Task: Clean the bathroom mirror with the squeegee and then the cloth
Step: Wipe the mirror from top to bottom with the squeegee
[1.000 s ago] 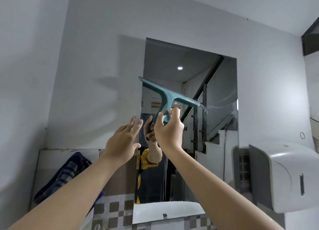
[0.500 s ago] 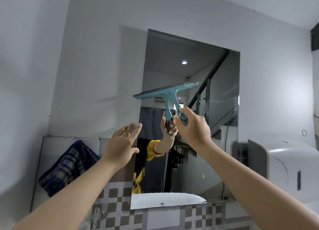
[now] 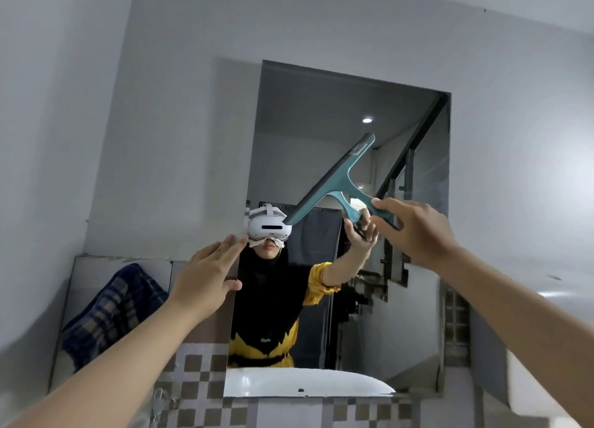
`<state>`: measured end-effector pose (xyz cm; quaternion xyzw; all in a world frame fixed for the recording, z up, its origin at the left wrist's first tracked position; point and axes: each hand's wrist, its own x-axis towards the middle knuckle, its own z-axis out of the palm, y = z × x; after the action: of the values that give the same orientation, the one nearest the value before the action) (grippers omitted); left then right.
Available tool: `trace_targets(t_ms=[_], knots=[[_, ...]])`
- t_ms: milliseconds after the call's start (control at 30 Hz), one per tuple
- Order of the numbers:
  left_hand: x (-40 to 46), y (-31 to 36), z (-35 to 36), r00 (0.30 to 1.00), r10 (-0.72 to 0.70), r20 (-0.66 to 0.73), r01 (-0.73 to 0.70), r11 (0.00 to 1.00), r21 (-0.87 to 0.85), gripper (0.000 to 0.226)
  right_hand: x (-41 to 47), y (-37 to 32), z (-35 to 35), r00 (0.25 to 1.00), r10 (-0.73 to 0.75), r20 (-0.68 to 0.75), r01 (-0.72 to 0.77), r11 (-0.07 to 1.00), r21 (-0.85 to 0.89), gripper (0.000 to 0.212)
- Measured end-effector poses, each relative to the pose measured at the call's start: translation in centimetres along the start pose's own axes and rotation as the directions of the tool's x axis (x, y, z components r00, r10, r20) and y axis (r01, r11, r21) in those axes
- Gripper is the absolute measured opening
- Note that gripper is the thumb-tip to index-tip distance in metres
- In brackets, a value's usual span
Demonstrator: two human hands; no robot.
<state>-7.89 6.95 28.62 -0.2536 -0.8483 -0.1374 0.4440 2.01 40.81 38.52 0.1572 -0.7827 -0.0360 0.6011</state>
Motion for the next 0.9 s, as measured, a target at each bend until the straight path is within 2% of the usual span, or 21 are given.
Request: trace_targets(t_ms=[100, 333, 900], knots=[[0.0, -0.1, 0.0, 1.0, -0.003, -0.017, 0.003, 1.0, -0.005, 0.085, -1.0, 2.9, -1.0, 0.999, 0.032, 0.01, -0.032, 0.999, -0.018, 0.034], [-0.2, 0.0, 0.5, 0.997, 0.001, -0.078, -0.002, 1.0, -0.016, 0.086, -4.4, 8.3, -3.6, 0.971, 0.237, -0.004, -0.237, 0.97, -0.061, 0.027], [-0.1, -0.4, 0.9, 0.999, 0.003, -0.052, -0.006, 0.998, -0.055, 0.089, -6.0, 6.6, -2.9, 0.927, 0.374, -0.028, -0.367, 0.92, 0.141, 0.024]])
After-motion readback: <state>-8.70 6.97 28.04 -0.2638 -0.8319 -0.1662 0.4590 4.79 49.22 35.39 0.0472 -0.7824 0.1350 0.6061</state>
